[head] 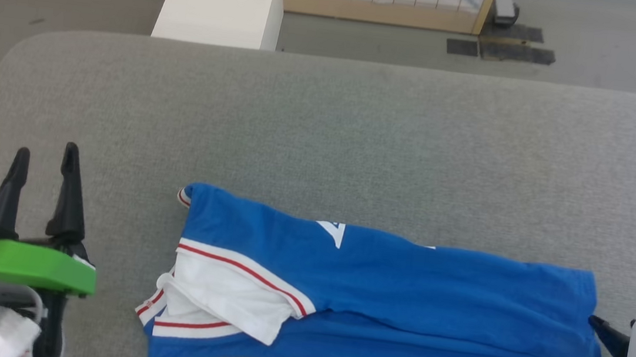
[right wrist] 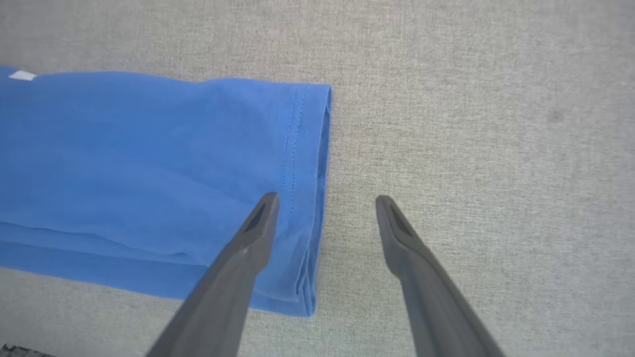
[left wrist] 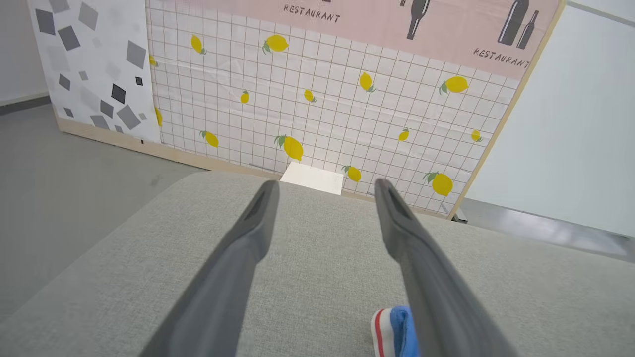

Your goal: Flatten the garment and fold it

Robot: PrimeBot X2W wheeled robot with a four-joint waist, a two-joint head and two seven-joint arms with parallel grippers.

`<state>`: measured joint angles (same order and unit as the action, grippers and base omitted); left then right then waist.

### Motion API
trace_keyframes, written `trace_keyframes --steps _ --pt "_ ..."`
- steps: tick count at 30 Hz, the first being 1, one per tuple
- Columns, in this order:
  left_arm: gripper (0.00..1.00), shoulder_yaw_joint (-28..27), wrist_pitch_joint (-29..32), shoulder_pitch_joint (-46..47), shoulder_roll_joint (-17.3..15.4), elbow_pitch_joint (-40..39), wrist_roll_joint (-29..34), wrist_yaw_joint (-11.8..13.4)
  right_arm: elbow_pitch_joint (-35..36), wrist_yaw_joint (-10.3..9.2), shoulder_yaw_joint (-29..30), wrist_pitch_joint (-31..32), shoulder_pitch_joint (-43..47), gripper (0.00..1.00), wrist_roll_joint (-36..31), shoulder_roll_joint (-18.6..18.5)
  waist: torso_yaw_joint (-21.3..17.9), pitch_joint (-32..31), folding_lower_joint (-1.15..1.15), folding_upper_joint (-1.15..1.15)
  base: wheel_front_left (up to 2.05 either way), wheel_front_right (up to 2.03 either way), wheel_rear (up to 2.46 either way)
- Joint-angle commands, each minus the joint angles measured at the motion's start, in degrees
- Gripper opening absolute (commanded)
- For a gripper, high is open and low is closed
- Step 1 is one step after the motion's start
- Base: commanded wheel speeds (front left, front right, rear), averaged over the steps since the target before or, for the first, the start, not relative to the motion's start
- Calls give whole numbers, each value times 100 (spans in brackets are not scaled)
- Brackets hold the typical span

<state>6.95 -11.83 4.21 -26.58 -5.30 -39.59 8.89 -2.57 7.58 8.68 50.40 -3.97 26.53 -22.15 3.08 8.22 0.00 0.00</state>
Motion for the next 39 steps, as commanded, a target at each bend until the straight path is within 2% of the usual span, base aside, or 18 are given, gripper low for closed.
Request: trace_keyframes --steps 1,5,9,17,23,24,26,31,39 --pt "100 43 -157 65 37 94 253 -75 -76 -9 -45 -58 -101 100 82 -28 114 160 0 0 0 0 0" --pt "100 7 -308 213 222 164 919 -199 -300 -9 -207 -112 -126 100 197 -121 191 314 0 0 0 0 0" --pt "100 -255 -314 267 540 5 1494 -348 -453 -9 -416 -114 -166 100 312 -157 212 404 0 0 0 0 0" --pt "100 -693 -316 152 1022 82 1970 -743 -564 -9 -1143 -62 -315 100 651 -53 176 396 0 0 0 0 0" --pt "100 -913 -316 137 1262 143 2200 -982 -724 -9 -1336 -71 -385 100 711 -158 186 383 0 0 0 0 0" --pt "100 -941 -316 135 1290 154 2229 -1013 -759 -9 -1333 -61 -395 32 698 -180 186 380 0 0 0 0 0" --pt "100 -1003 -317 120 1353 172 2291 -1068 -841 -9 -1296 -17 -415 0 645 -225 178 374 0 0 0 0 0" --pt "100 -1116 -317 87 1477 237 2419 -1192 -1036 -9 -893 11 -486 0 397 -301 155 373 0 0 0 0 0" --pt "100 -1206 -317 127 1626 365 2519 -1325 -1331 -9 351 65 -601 0 -341 -470 160 426 0 0 0 0 0"
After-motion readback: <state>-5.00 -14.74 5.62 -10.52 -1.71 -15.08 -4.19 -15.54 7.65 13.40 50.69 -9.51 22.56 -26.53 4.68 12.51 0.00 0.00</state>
